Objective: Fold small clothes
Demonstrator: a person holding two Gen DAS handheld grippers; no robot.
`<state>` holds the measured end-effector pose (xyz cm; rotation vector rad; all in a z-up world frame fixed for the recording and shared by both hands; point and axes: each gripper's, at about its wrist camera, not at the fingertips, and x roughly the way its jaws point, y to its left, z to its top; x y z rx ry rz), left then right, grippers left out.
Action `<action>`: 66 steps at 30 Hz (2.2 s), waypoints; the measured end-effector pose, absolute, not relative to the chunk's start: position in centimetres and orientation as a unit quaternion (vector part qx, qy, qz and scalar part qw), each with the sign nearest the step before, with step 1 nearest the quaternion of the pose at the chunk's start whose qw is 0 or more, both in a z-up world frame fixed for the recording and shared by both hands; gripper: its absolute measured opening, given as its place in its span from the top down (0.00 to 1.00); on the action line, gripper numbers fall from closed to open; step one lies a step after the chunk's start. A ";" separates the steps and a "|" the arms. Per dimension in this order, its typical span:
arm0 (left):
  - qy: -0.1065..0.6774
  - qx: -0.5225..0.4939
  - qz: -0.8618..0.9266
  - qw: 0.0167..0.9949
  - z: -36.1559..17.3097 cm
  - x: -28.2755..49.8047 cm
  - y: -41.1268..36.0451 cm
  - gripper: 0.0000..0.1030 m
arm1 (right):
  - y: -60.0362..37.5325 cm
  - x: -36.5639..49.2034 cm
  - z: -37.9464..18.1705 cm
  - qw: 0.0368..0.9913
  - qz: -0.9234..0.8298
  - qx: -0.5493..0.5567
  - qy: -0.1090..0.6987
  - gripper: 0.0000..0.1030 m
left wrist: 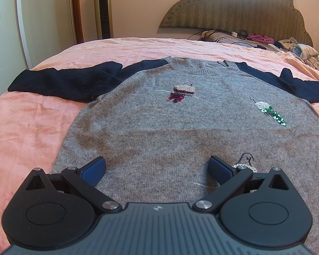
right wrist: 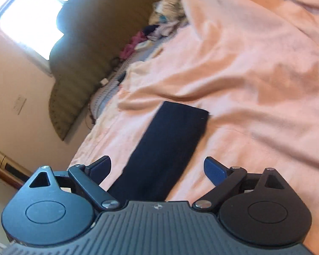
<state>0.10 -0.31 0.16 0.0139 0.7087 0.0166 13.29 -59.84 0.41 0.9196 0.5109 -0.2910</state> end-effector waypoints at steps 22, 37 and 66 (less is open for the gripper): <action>0.346 -0.001 0.005 0.938 0.3 0.5 -0.3 0.00 | -39.4 12.9 7.9 0.920 0.151 0.315 0.176 0.86; 0.339 -0.050 -0.004 0.939 1.4 0.5 1.4 0.00 | -22.4 8.0 3.6 0.952 0.043 0.066 0.296 0.25; 0.382 0.012 0.039 0.923 3.0 15.2 -7.4 0.95 | -27.5 6.4 0.2 0.946 0.051 0.114 0.299 0.00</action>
